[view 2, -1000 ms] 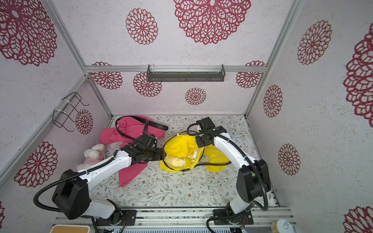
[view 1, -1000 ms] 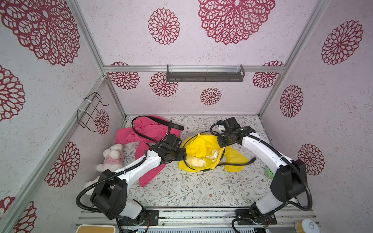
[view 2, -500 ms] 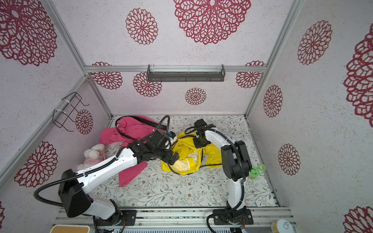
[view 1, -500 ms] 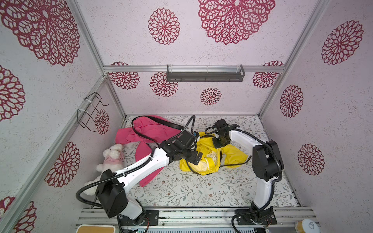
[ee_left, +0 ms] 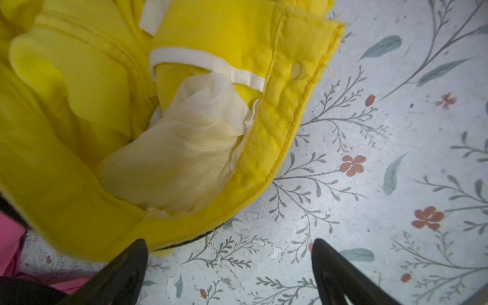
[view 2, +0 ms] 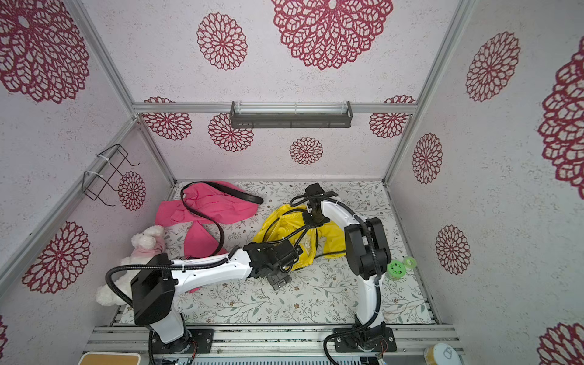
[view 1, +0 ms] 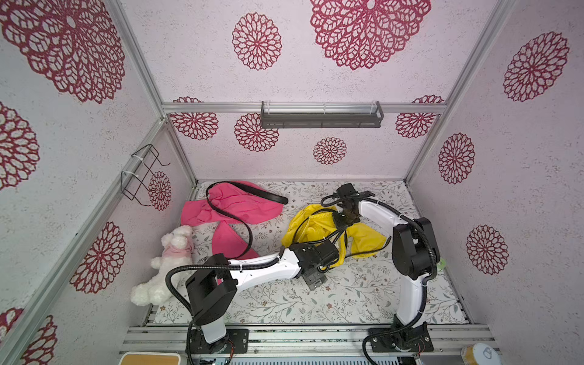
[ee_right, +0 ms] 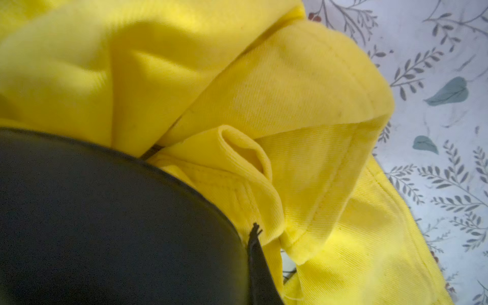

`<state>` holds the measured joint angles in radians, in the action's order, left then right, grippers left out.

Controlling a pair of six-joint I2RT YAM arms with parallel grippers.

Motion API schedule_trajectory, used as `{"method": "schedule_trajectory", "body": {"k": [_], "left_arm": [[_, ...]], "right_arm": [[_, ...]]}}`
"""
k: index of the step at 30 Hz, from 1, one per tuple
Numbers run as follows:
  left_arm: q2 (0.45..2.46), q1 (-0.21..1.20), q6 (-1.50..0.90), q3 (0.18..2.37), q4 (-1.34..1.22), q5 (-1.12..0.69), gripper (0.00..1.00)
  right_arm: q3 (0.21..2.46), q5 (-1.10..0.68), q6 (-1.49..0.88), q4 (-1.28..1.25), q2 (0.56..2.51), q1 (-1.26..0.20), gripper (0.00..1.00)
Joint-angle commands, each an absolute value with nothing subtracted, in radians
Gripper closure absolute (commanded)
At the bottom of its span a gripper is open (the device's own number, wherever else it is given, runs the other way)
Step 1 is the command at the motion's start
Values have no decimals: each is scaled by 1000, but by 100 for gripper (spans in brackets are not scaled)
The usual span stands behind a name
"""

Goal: Remove the belt from the trousers
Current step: Adjust the trousers at the center of the board.

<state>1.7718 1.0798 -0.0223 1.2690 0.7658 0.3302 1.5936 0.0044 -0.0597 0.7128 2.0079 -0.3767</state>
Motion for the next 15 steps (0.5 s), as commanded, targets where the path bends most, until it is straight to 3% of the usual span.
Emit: {"method": "schedule_trajectory", "body": {"k": [1,3,5,9,13,15], "left_arm": [[1793,1080,105,1274,736,394,0],[1801,1078,134,1255,698,377,2],[1821,1066,147,1237,663,354,13],[1872,1015,125,1220,641,234,43],[1847,1002,117,1211,640,198,88],[1800,995,110,1219,656,185,100]], "right_arm": [[1598,-1,-51,698,1982,-365,100],[1594,-3,-50,695,1978,-365,100],[1592,-6,-52,695,1975,-362,100],[1588,-10,-51,696,1962,-355,100],[1569,-11,-38,700,1922,-347,100],[1545,-4,-31,691,1873,-345,87]]}}
